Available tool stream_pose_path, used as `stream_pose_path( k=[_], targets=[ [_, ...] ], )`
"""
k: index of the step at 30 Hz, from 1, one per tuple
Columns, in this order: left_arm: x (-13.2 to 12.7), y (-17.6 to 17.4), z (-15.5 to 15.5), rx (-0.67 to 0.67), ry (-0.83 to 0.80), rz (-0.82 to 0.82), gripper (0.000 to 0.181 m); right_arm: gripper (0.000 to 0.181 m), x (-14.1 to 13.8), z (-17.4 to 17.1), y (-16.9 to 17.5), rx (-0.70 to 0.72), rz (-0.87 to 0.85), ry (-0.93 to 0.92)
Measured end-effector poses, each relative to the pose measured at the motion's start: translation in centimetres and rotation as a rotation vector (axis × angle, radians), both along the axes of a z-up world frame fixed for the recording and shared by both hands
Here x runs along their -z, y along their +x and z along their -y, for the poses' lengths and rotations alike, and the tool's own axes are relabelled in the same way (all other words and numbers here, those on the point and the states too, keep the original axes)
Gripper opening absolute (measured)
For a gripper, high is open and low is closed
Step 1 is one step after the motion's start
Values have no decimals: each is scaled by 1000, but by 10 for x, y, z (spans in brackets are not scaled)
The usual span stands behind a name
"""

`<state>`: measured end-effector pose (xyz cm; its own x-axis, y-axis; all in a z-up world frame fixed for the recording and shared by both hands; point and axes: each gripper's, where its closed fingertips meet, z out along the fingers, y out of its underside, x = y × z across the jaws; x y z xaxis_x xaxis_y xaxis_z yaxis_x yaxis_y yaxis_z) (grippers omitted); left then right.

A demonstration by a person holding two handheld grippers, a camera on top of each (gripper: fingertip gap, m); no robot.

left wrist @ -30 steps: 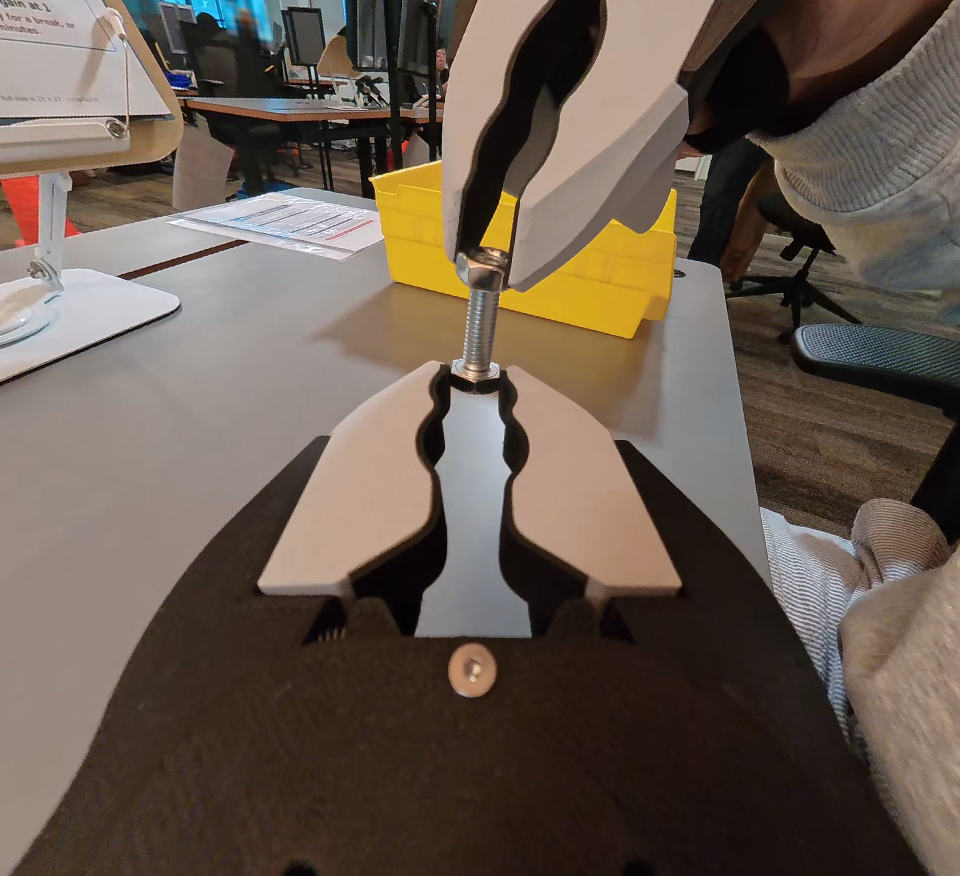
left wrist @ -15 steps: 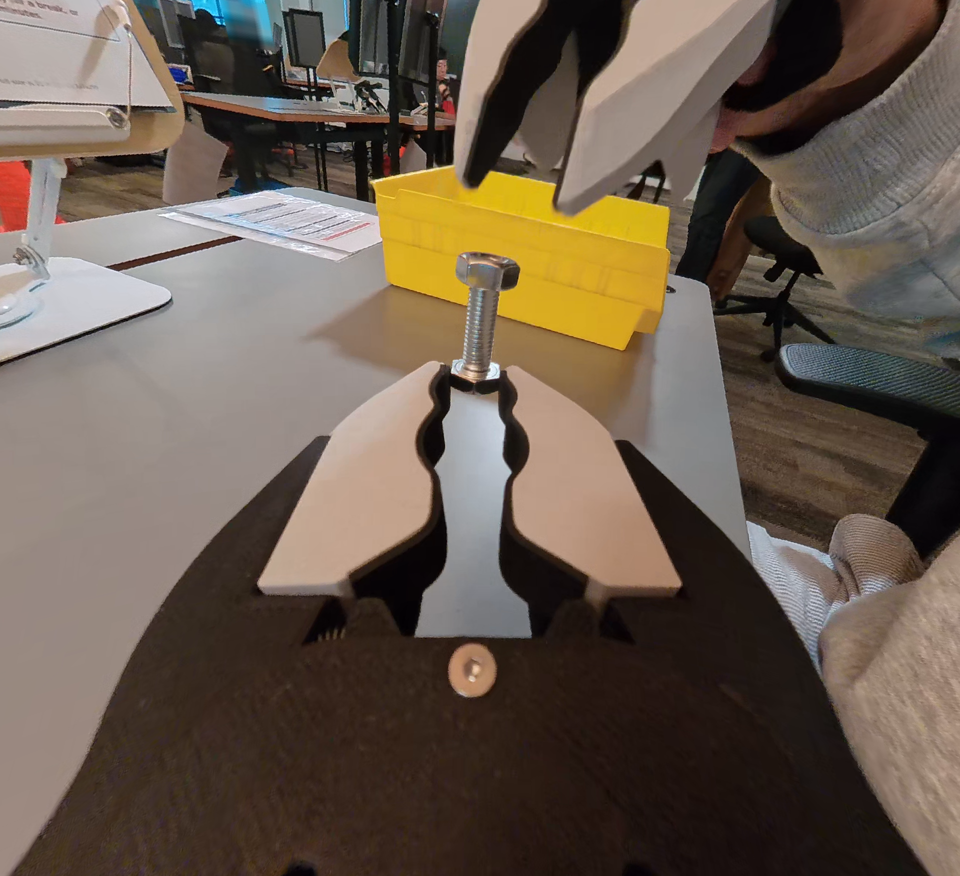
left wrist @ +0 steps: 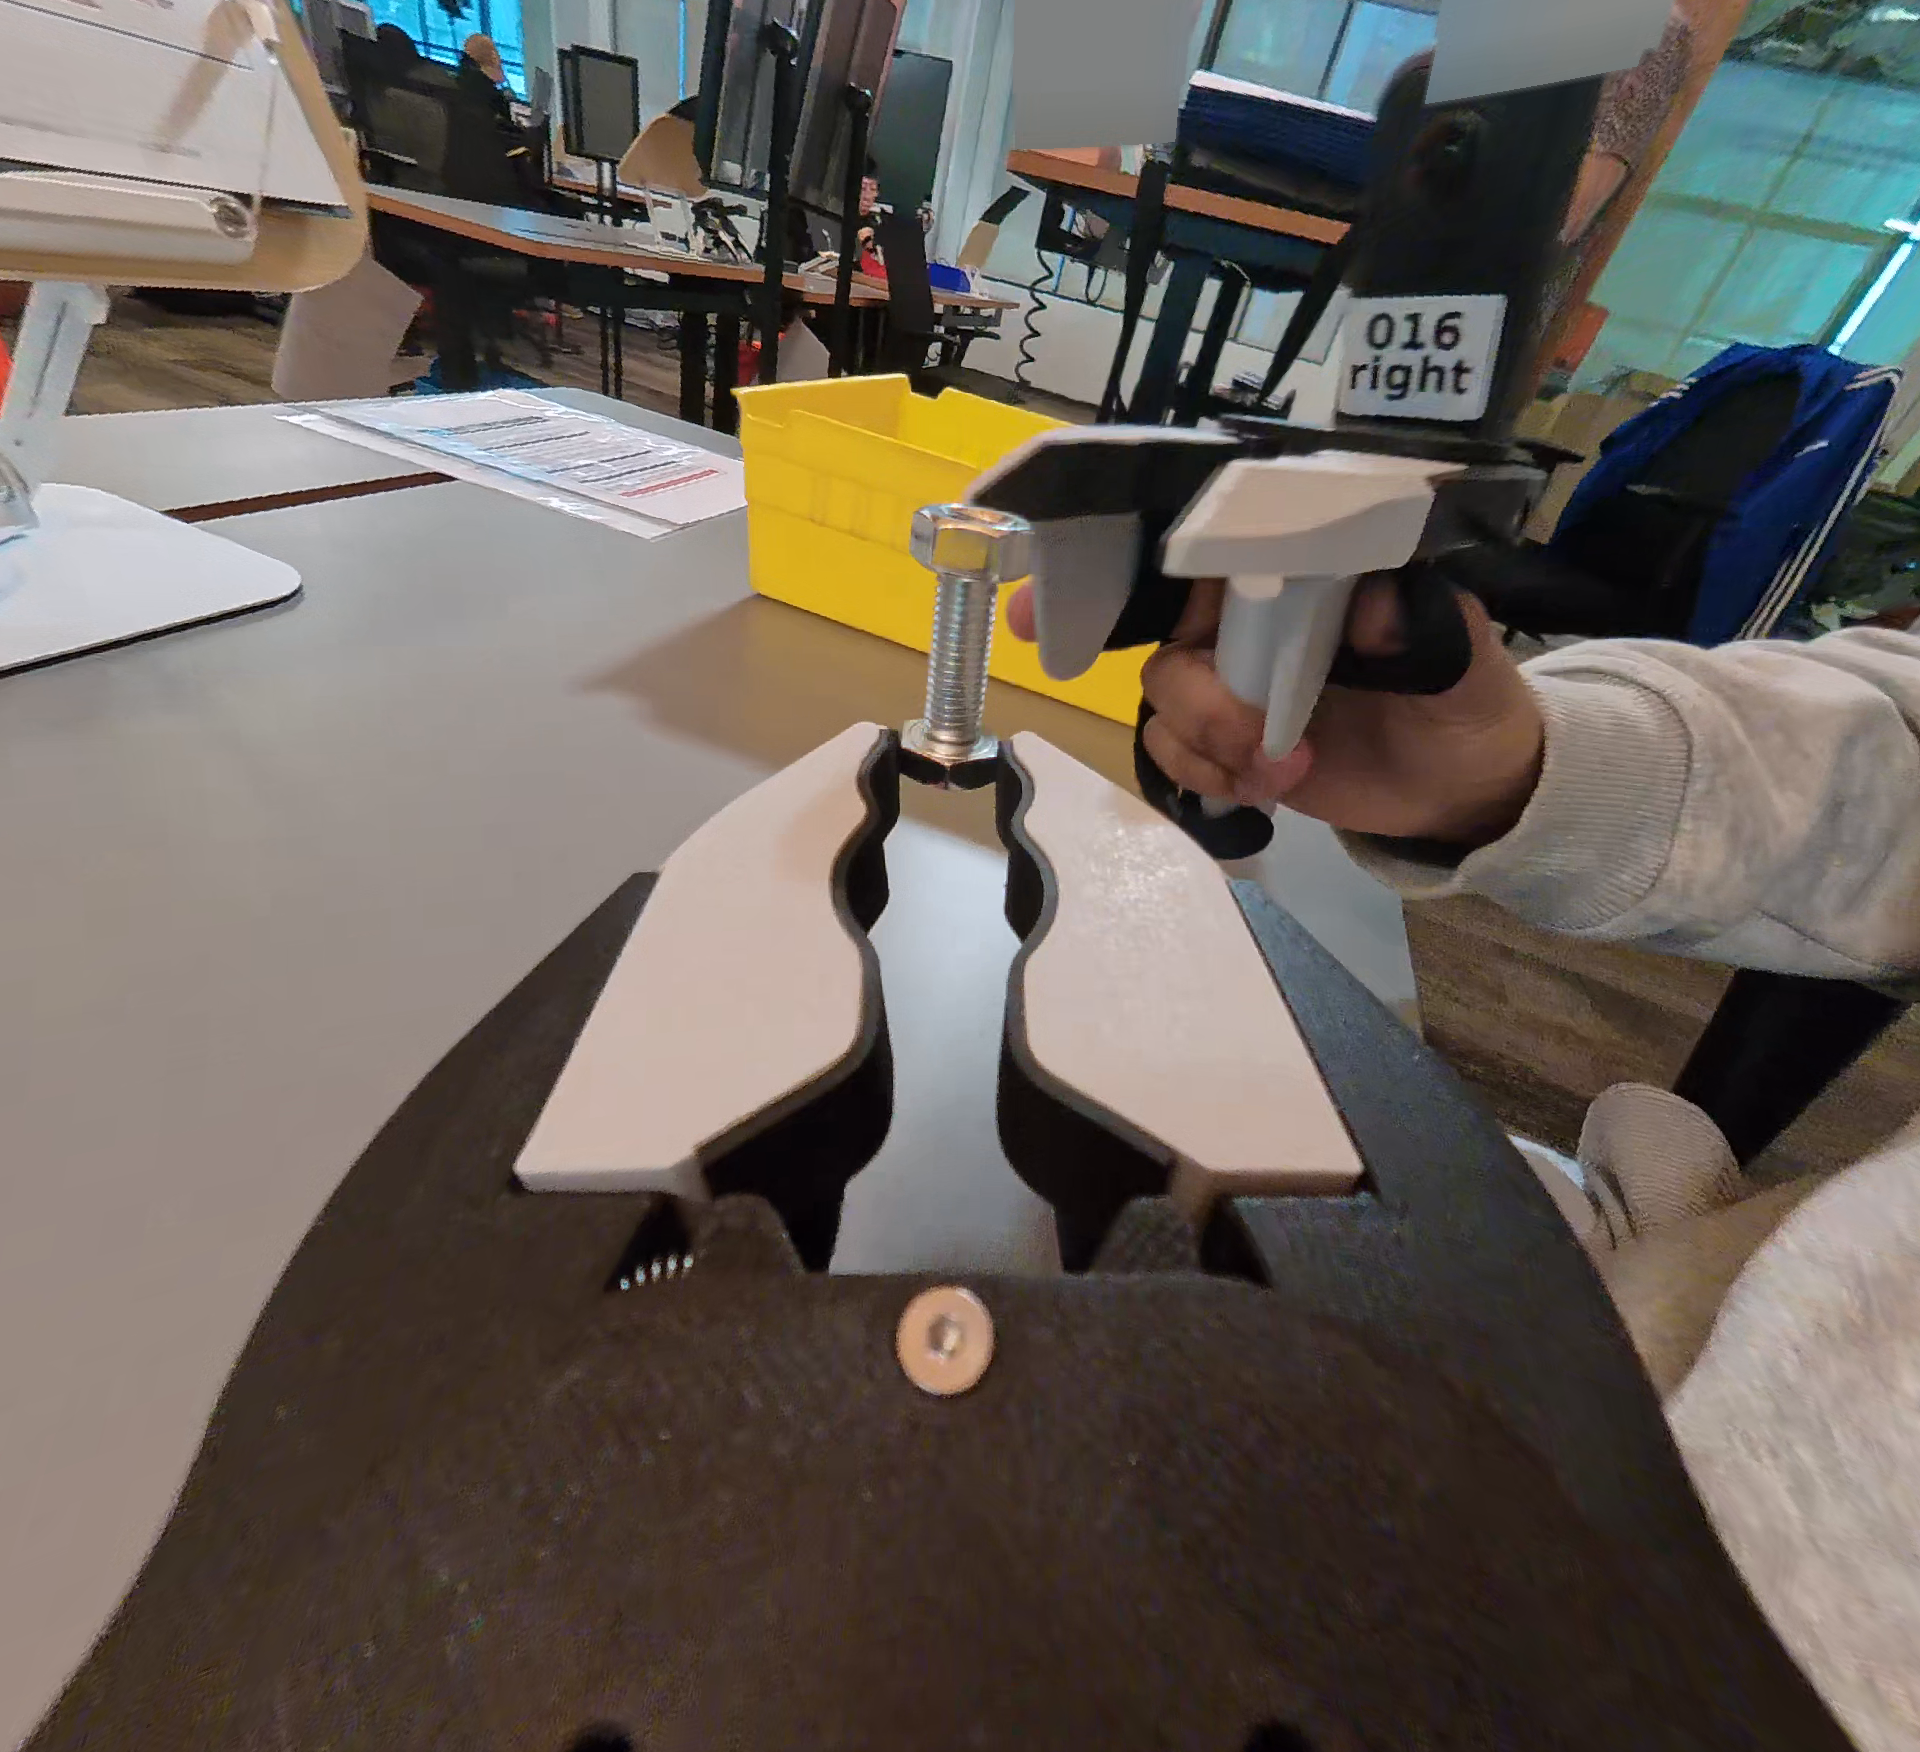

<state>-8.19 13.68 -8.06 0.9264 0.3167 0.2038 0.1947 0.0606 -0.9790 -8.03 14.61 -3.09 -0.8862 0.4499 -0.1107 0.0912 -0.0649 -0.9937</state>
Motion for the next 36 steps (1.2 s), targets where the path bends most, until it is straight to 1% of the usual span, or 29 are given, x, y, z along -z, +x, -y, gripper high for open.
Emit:
stream_pose_path(
  k=[2, 4, 8, 12, 19, 26, 30, 33, 36],
  targets=[
    [1, 3, -3, 10, -16, -15, 18, 39, 12, 2, 1, -16, 40, 1],
    [1, 5, -6, 24, -20, -16, 18, 40, 16, 6, 3, -43, 52, -4],
    [4, 13, -12, 60, -27, -12, 18, 39, 21, 8, 8, -70, 24, 21],
    [8, 19, -16, 96, -35, -4, 18, 33, 16, 4, 9, -69, -3, 8],
    [8, 23, -17, 116, -44, -12, 18, 30, 15, 10, 15, -103, -23, 29],
    [8, 26, -19, 126, -49, -25, 18, 18, 14, 12, 16, -91, -43, 52],
    [7, 26, -19, 126, -45, -30, 18, 18, 14, 12, 17, -93, -47, 56],
    [6, 27, -19, 128, -42, -31, 18, 25, 14, 12, 17, -90, -62, 67],
    [6, 27, -19, 131, -38, -30, 18, 25, 15, 12, 17, -86, -71, 78]
  ],
)
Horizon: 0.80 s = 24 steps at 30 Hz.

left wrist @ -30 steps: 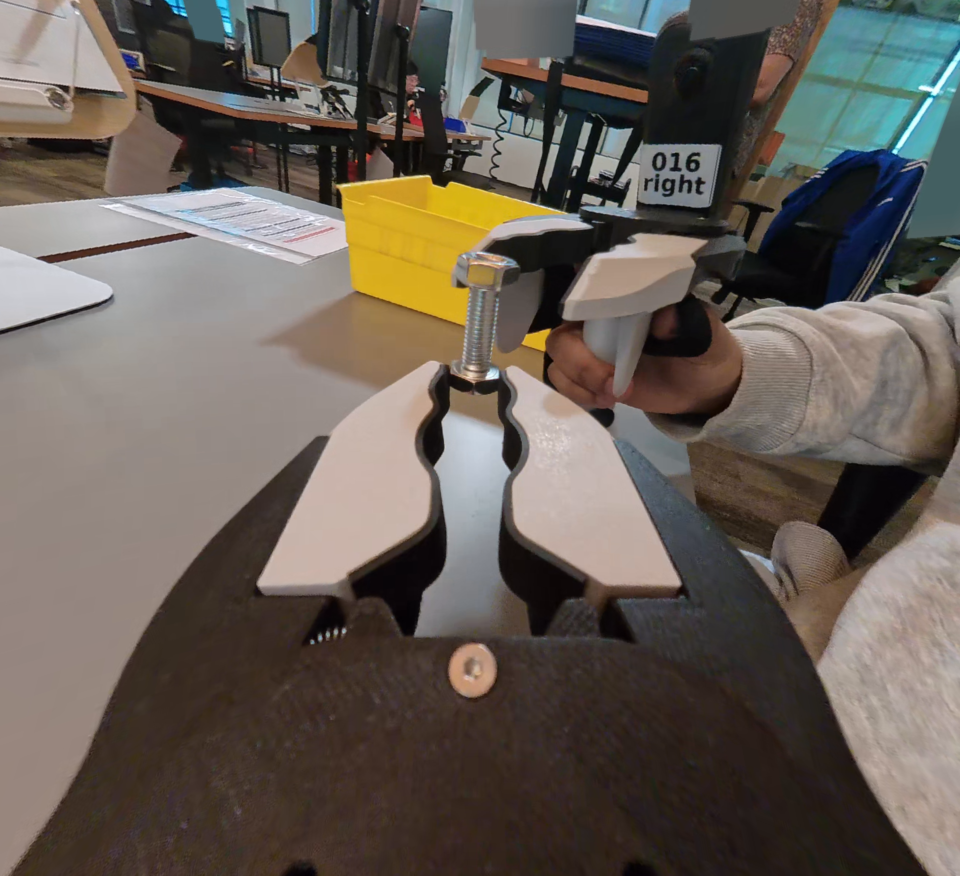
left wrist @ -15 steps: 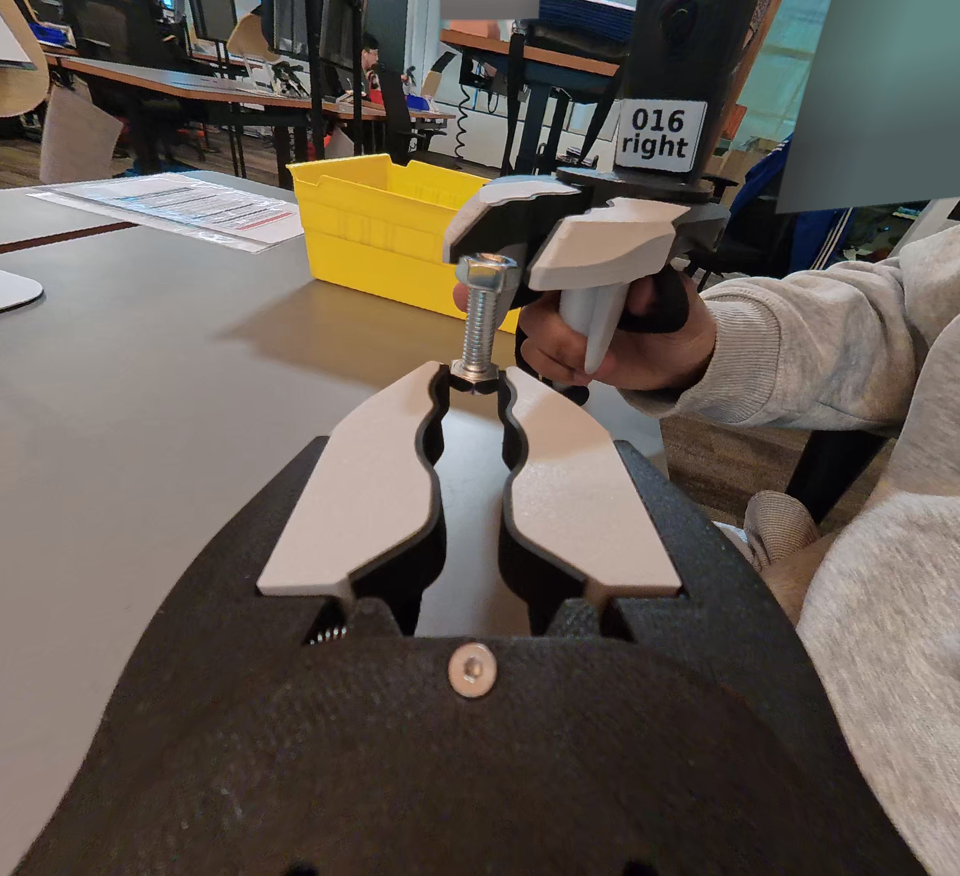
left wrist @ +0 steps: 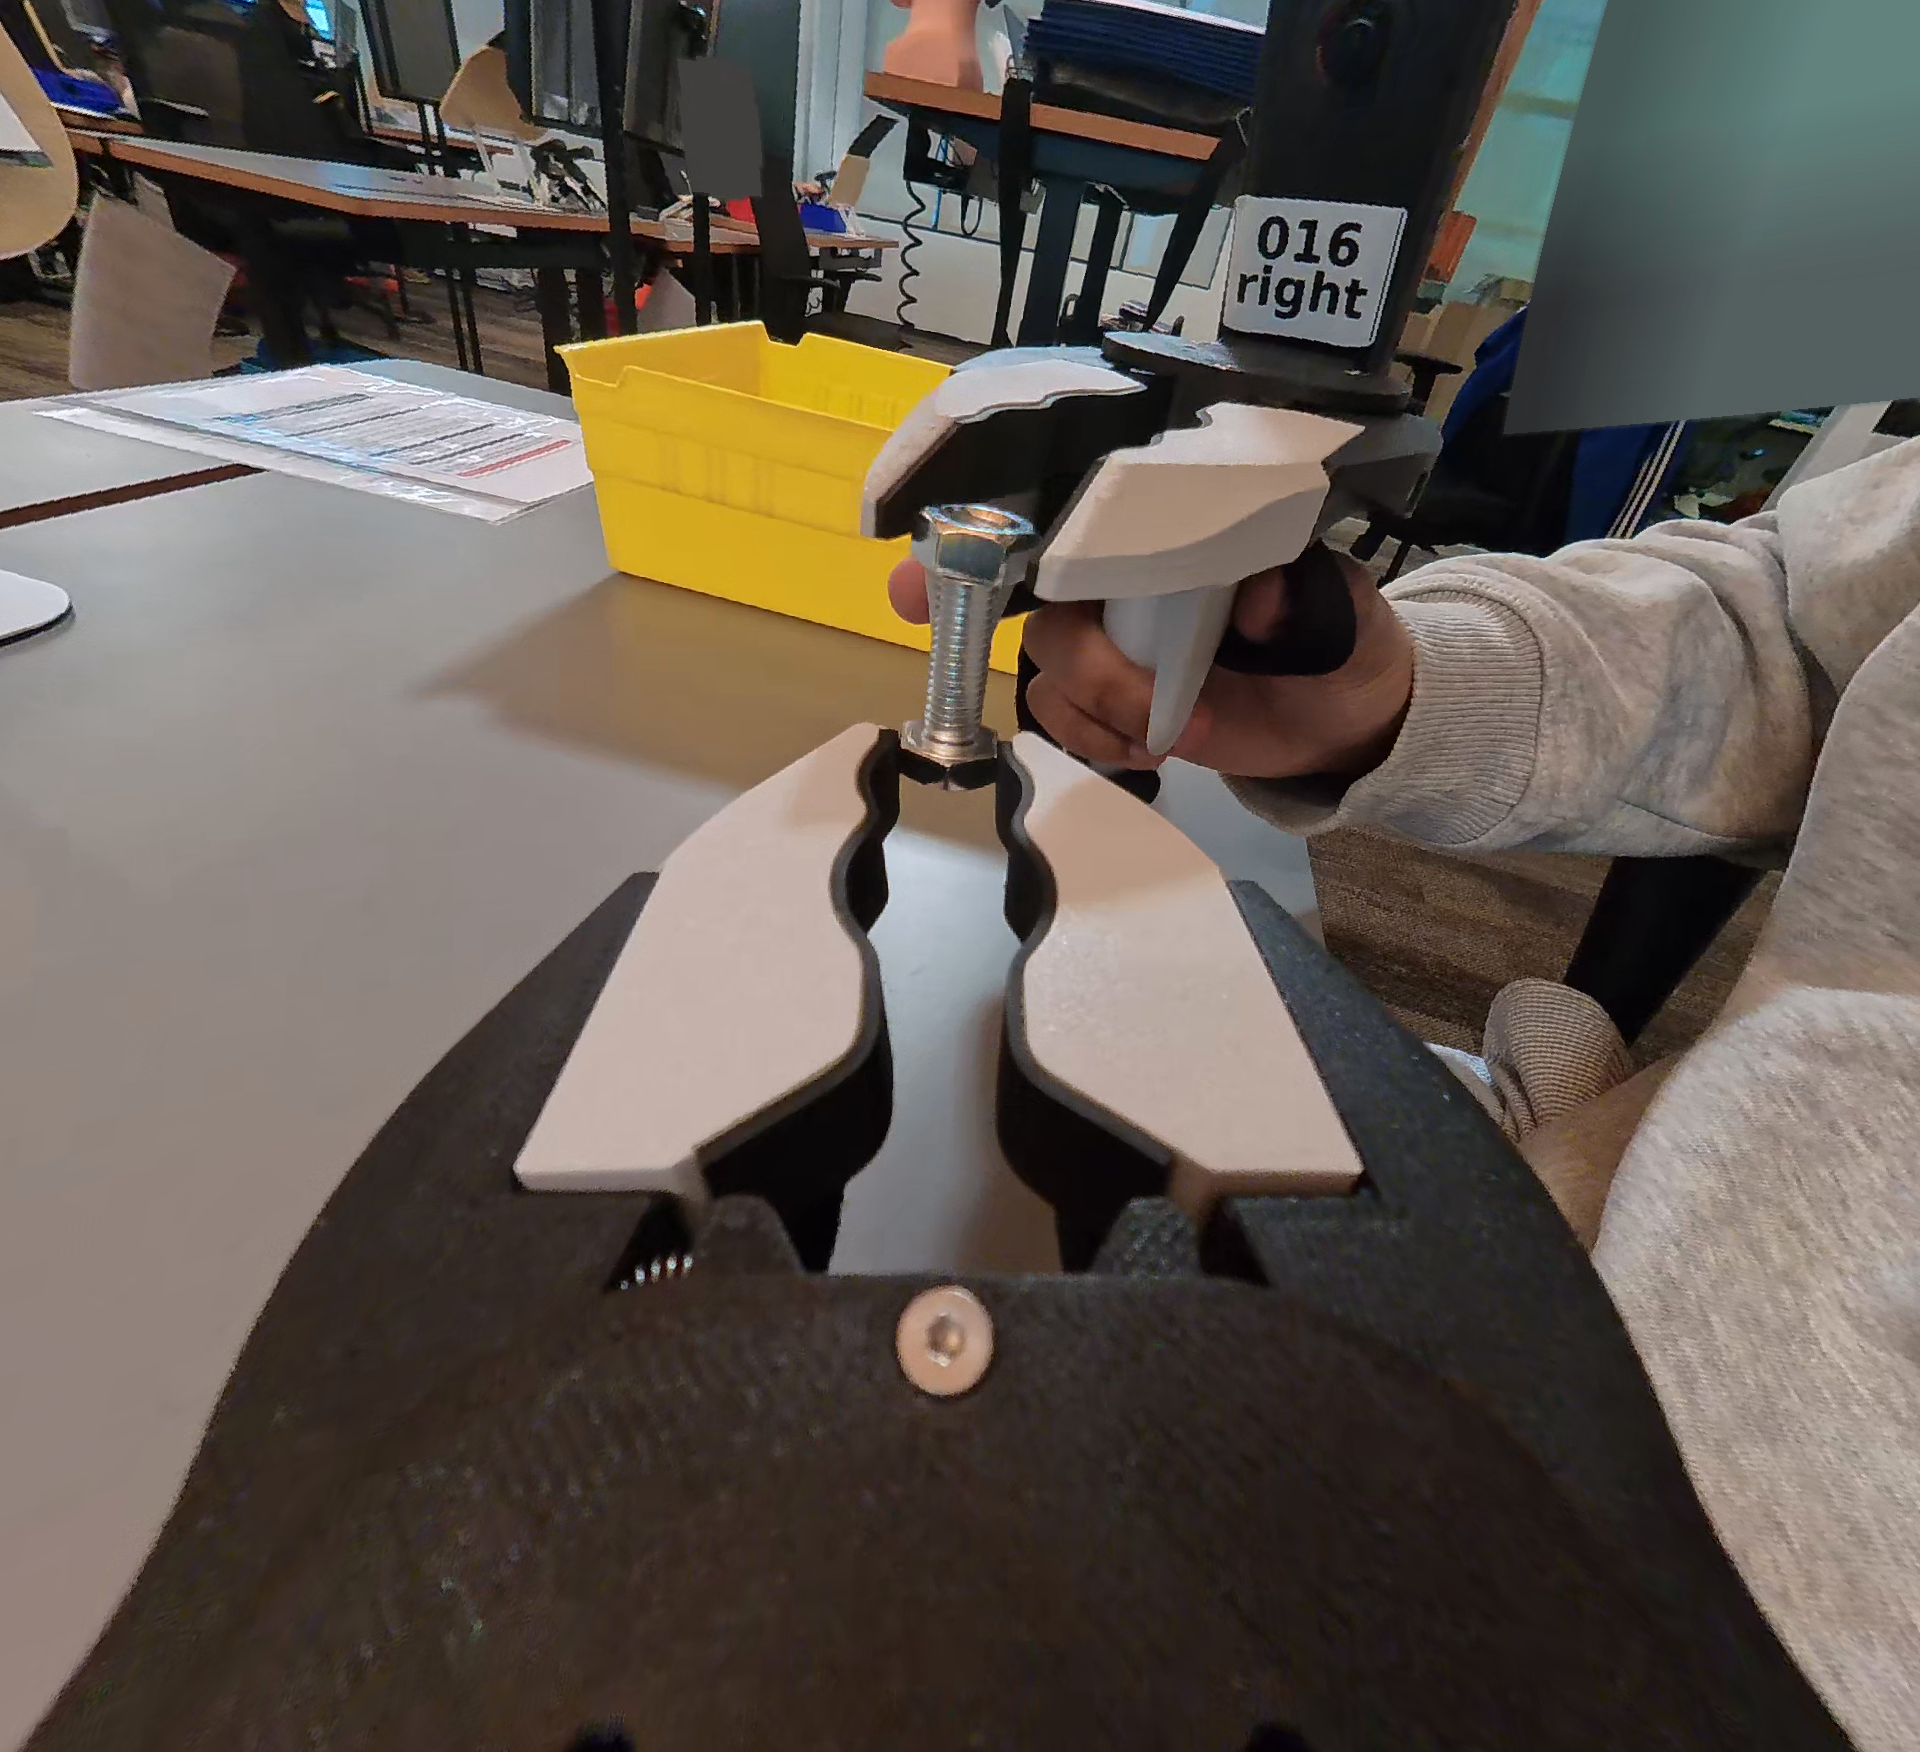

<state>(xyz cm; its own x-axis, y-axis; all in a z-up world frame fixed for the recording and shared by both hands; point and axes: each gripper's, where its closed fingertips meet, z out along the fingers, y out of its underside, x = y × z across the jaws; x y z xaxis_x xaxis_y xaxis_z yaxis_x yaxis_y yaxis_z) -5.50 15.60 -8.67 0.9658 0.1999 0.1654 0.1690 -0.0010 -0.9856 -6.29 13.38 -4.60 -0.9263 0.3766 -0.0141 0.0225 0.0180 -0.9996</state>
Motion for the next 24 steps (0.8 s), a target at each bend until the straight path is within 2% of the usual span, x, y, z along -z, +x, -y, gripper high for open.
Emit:
stream_pose_path(
  k=[8, 24],
  targets=[
    [-1, 0, 0, 6, 6, 0, 18, 18, 0, 0, 1, -8, 5, 0],
    [0, 0, 0, 0, 2, 7, 18, 17, 1, 0, 1, 17, -16, 43]
  ],
)
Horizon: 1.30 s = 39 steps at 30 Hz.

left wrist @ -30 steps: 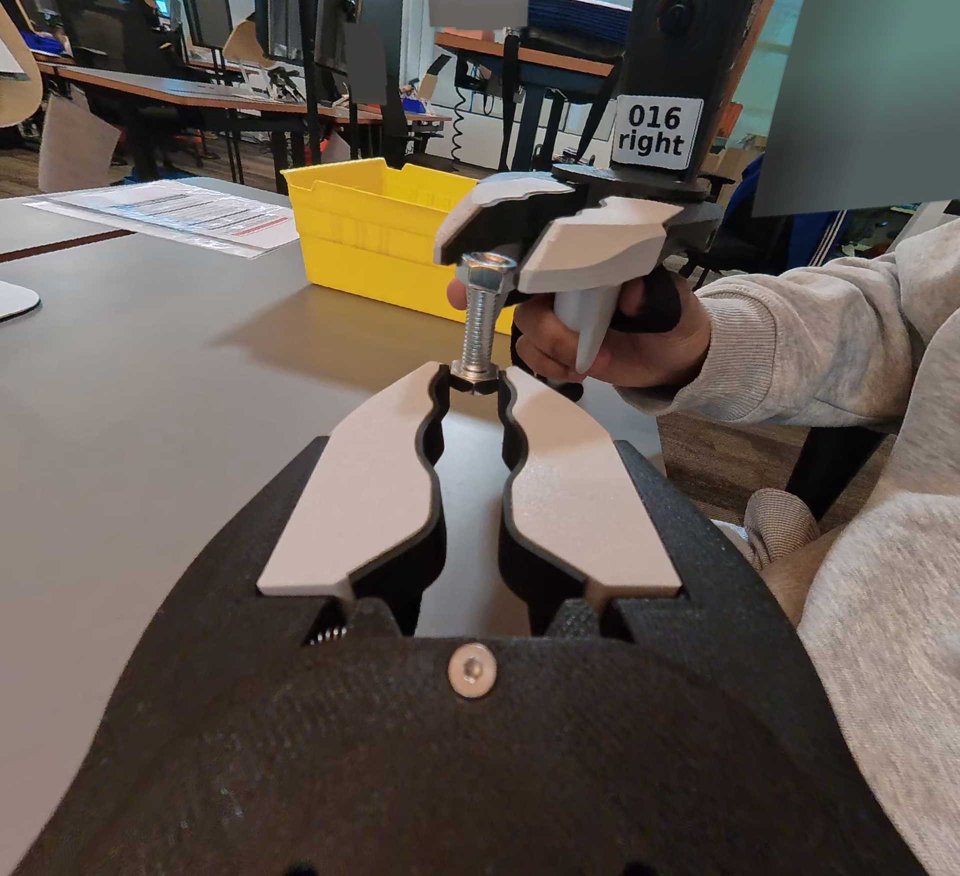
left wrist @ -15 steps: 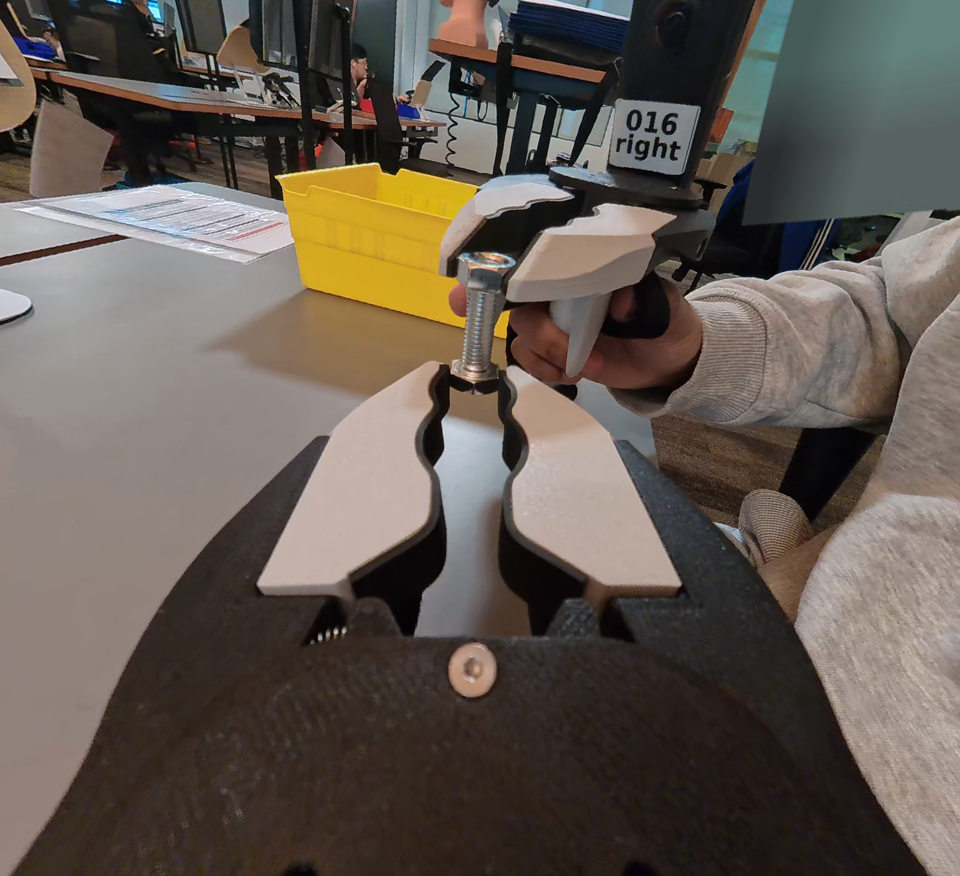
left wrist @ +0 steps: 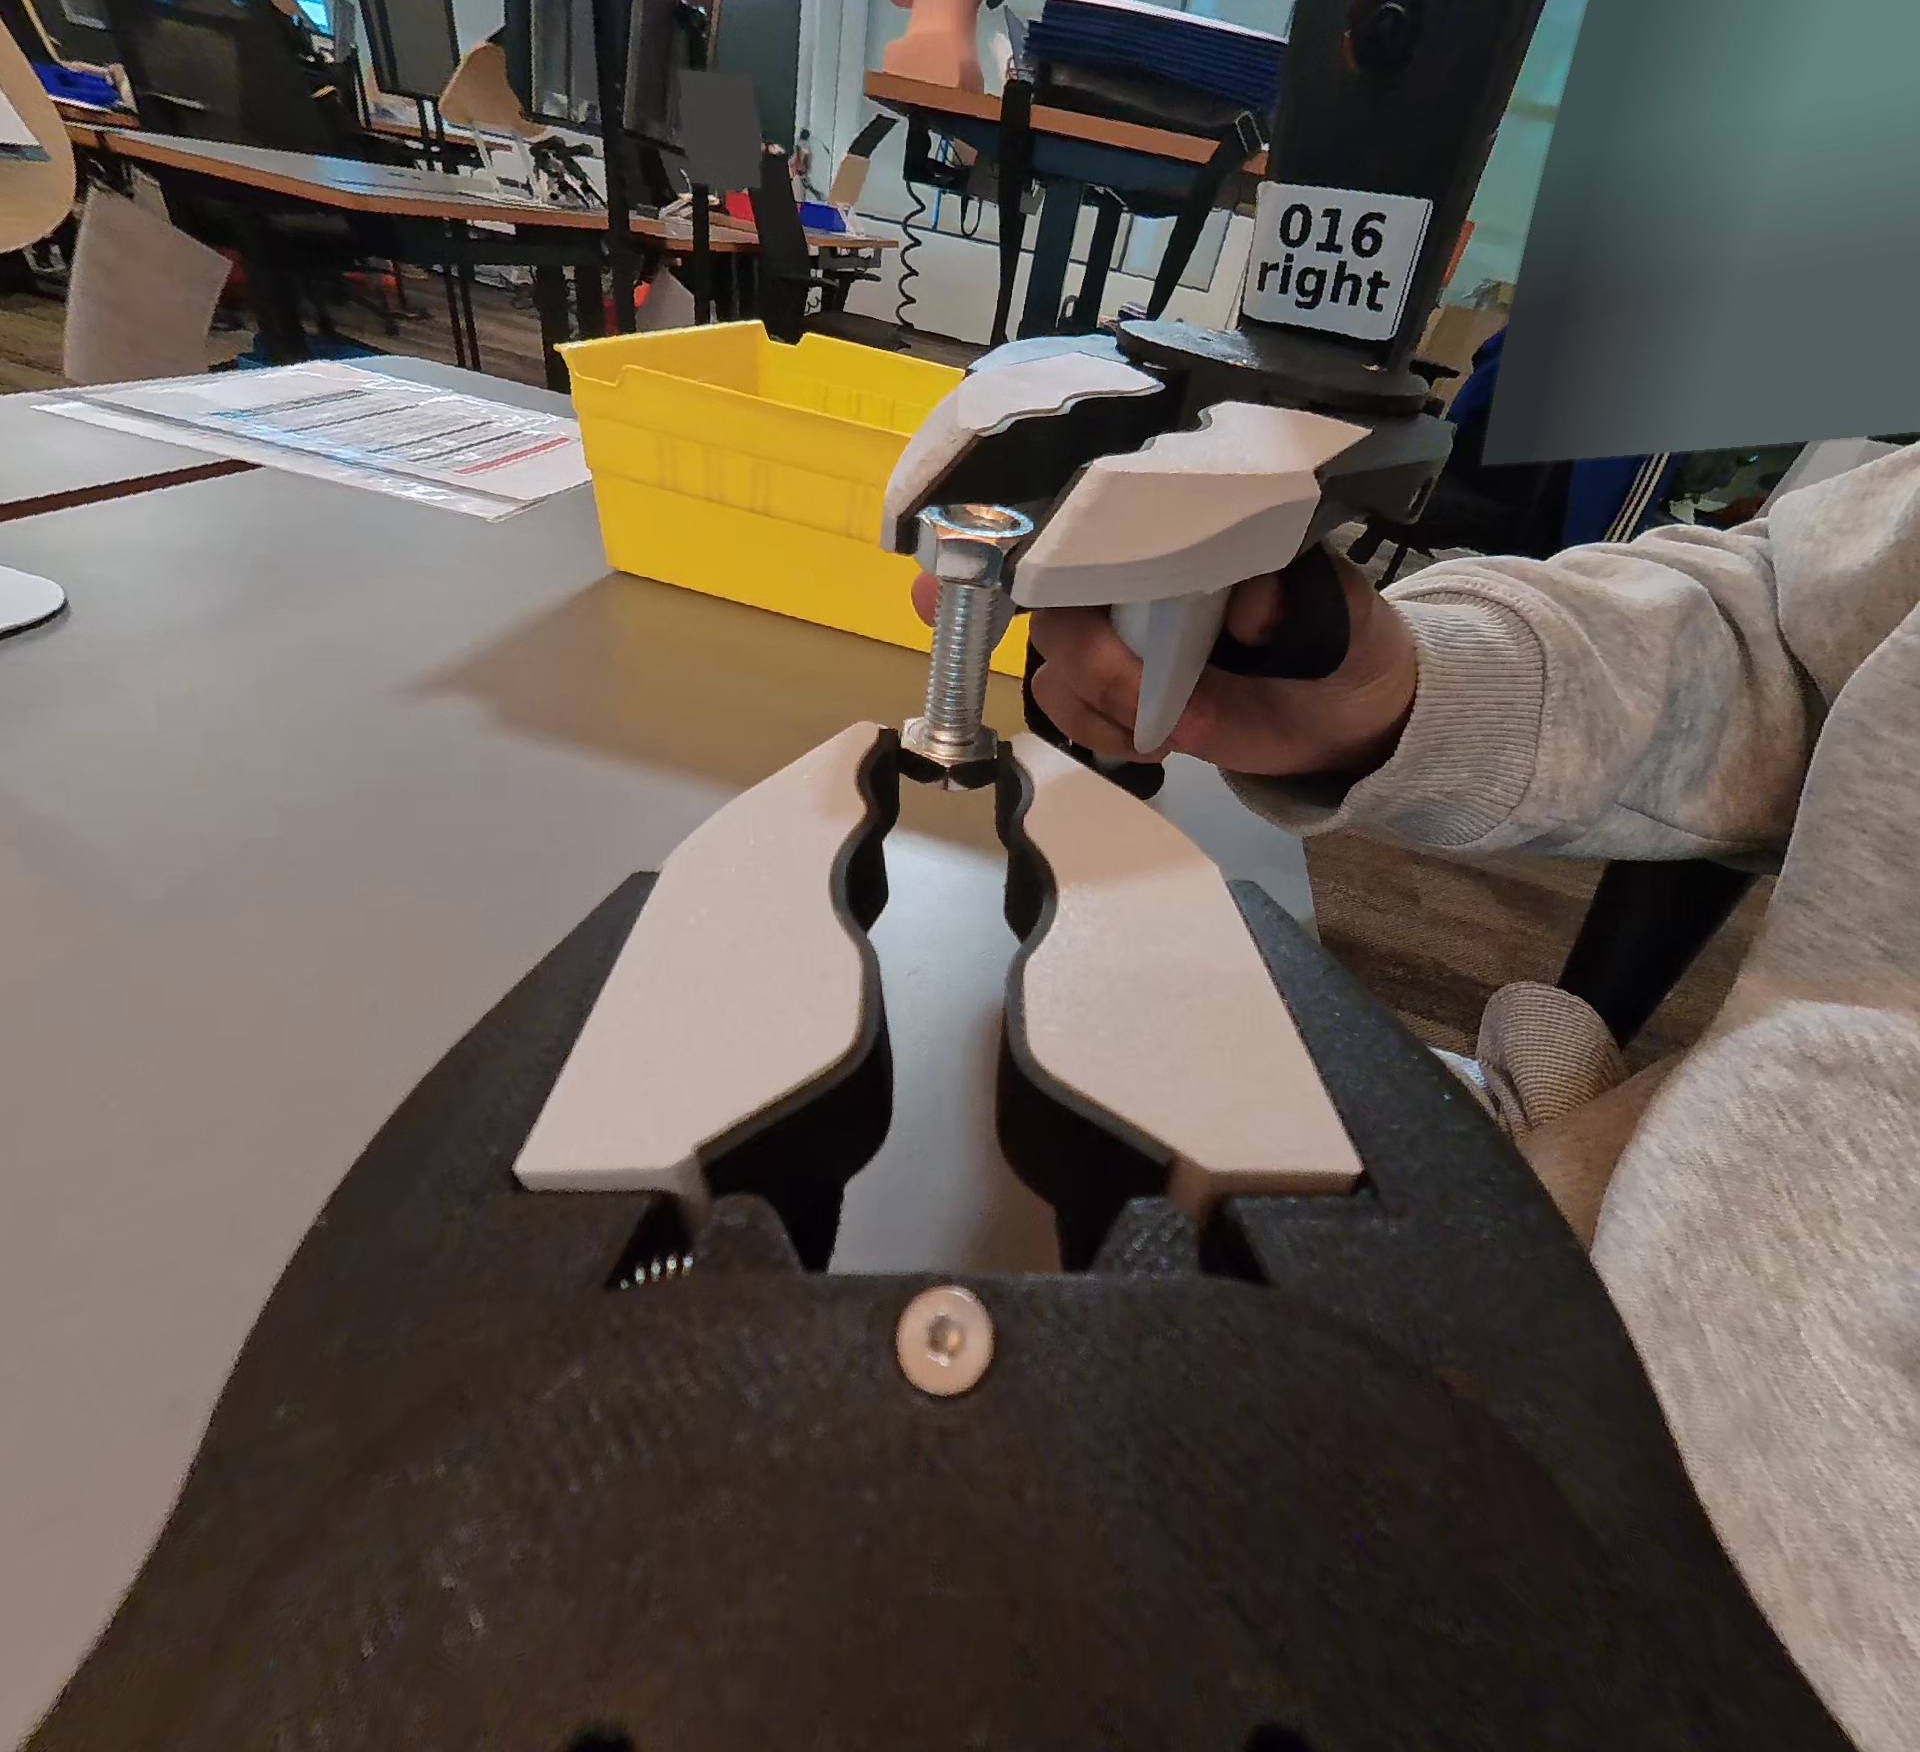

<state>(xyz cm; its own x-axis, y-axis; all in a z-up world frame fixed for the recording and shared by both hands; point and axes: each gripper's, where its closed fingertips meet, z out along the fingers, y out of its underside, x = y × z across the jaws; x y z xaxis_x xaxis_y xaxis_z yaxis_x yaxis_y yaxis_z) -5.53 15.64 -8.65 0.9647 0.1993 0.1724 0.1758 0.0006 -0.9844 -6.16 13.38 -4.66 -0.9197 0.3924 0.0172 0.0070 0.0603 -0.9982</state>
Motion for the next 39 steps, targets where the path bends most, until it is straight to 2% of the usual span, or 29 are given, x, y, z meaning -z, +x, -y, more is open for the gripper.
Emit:
stream_pose_path(
  k=[9, 13, 19, 26, 33, 39],
  targets=[
    [1, -2, 1, -4, 8, 25, 18, 18, 1, 0, -3, 35, -7, 12],
    [-1, -4, 2, -10, 21, 38, 18, 27, -1, -2, -4, 43, -10, -10],
    [-3, -9, 6, -24, 46, 68, 18, 30, -1, -1, -3, 21, 1, -24],
    [-4, -14, 10, -43, 63, 89, 18, 23, -2, -1, -1, 22, -19, -20],
    [-2, -11, 7, -39, 41, 61, 18, 33, -1, 1, -2, 24, -12, -23],
    [-3, -14, 9, -53, 43, 63, 18, 21, -5, -1, 1, 22, -45, -24]
  ],
)
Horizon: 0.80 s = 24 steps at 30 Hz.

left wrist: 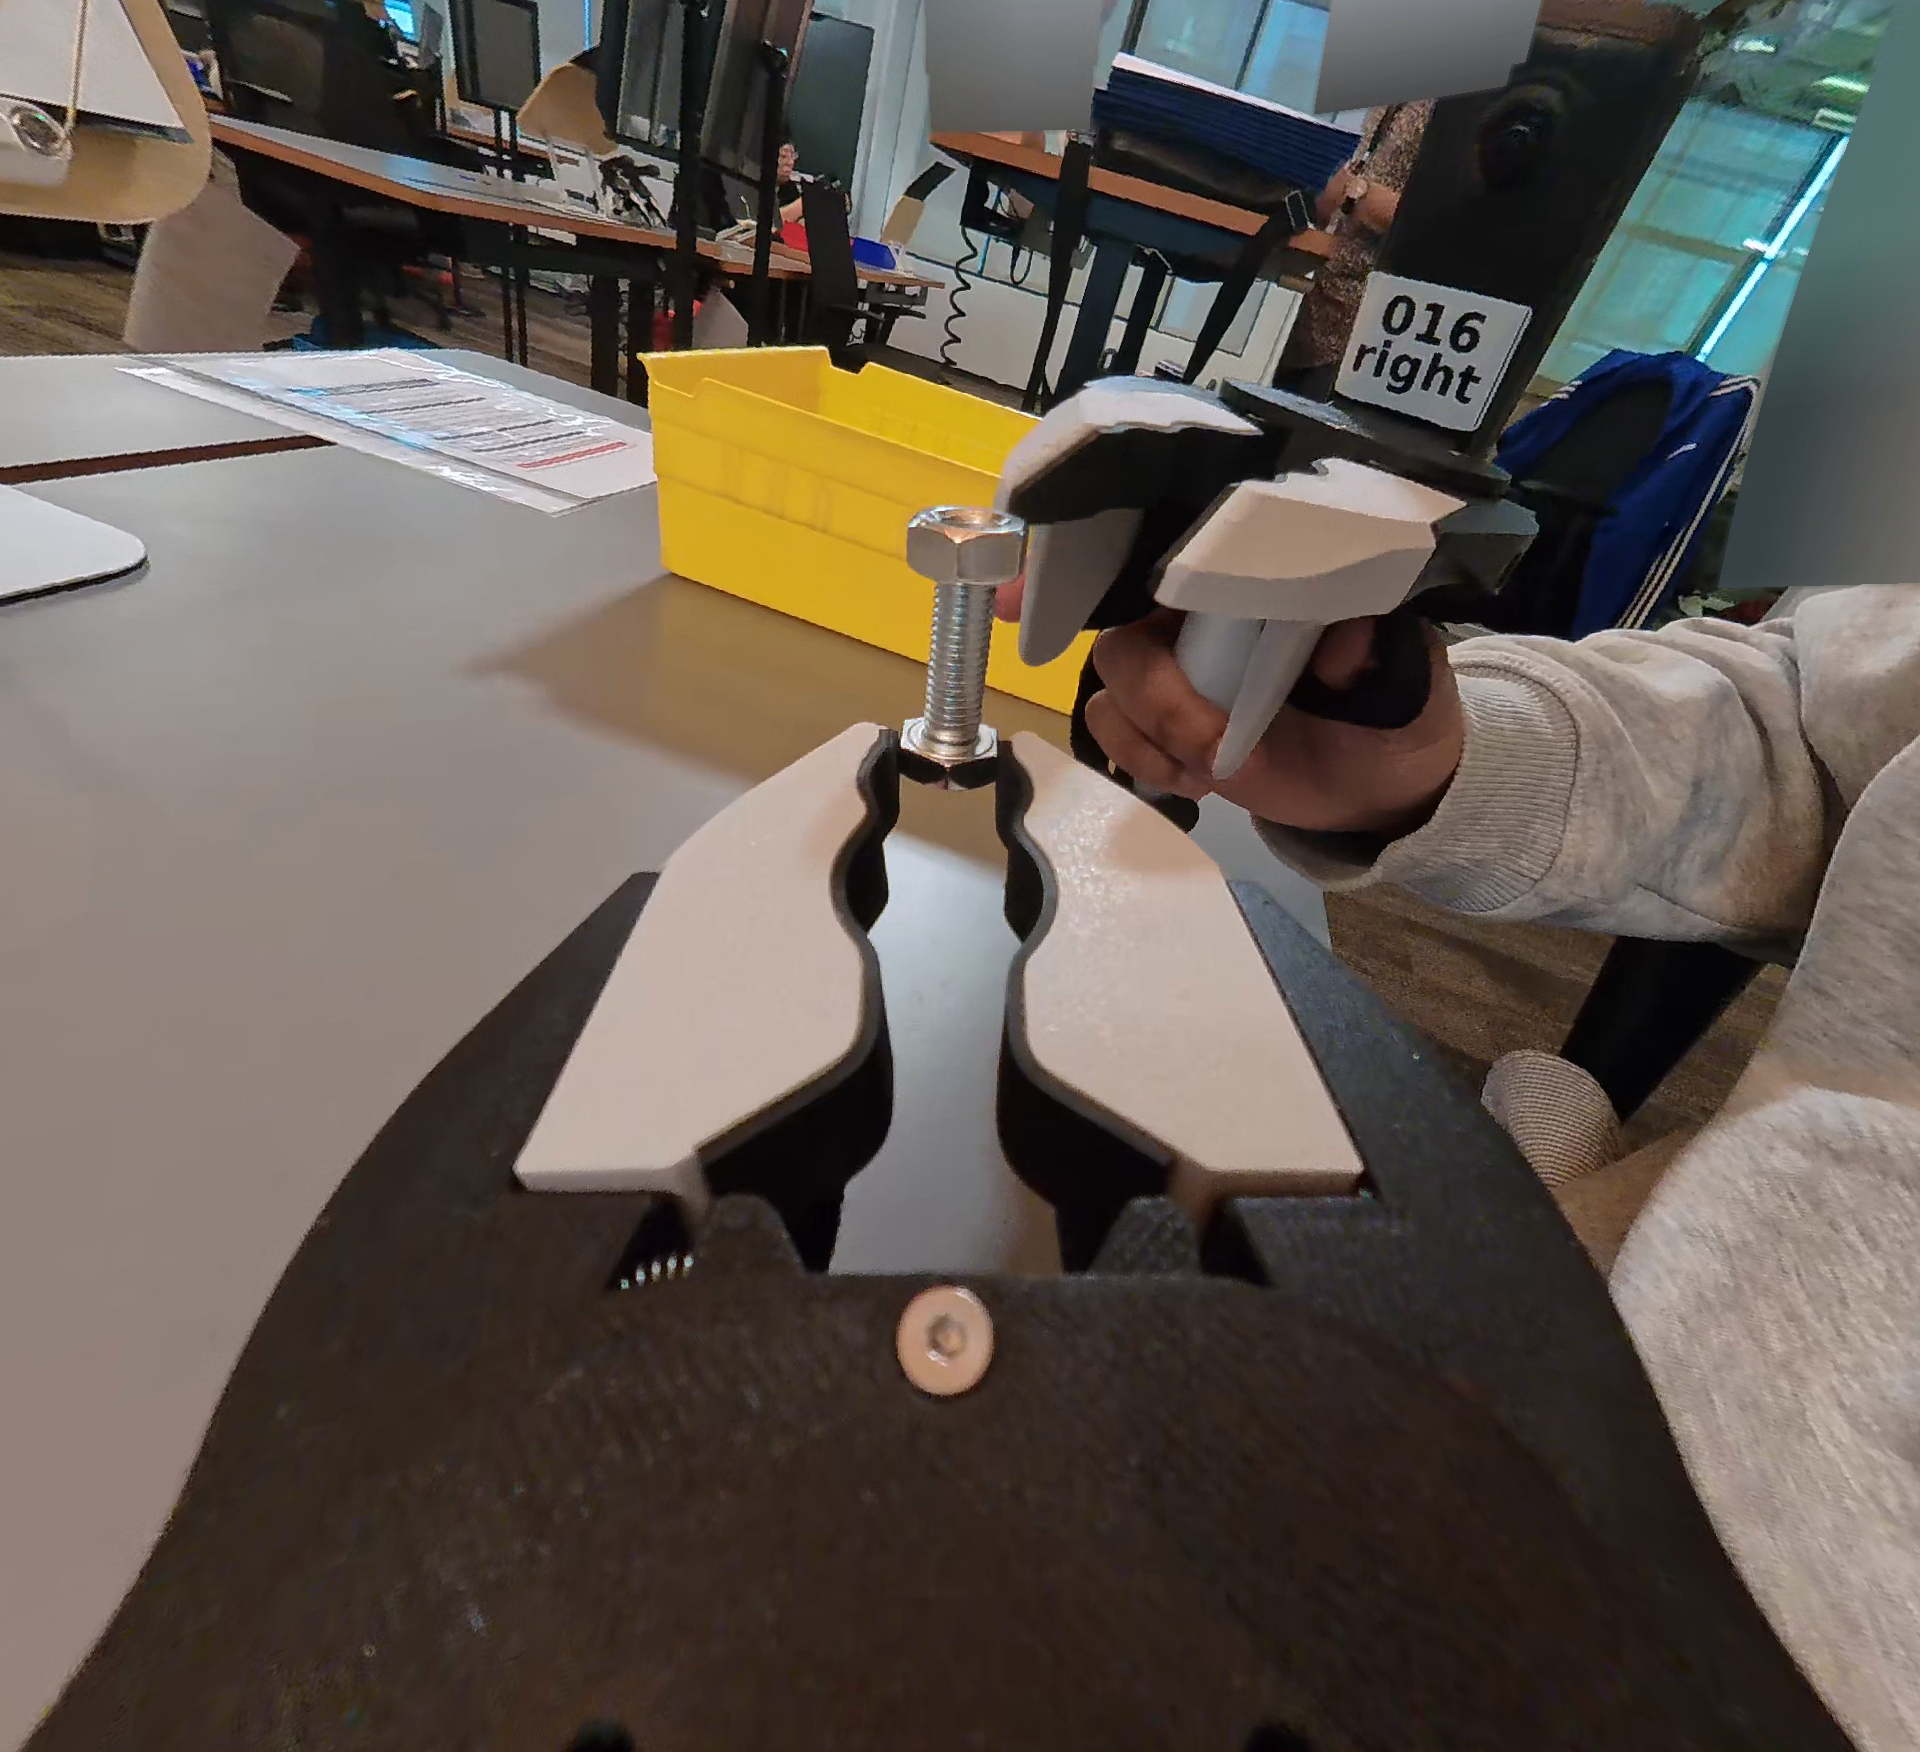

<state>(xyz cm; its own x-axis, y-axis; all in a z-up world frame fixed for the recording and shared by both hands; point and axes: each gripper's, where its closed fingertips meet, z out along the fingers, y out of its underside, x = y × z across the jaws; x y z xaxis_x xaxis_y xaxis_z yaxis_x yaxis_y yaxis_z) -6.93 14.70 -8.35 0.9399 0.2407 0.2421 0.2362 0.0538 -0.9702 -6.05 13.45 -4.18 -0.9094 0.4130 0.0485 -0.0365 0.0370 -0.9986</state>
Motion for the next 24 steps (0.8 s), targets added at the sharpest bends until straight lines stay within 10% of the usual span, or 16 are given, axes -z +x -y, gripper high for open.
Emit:
stream_pose_path(
  k=[24],
  targets=[
    [3, -10, 3, -71, -31, -16, 18, 40, 3, 7, 3, -43, 49, -41]
  ],
)
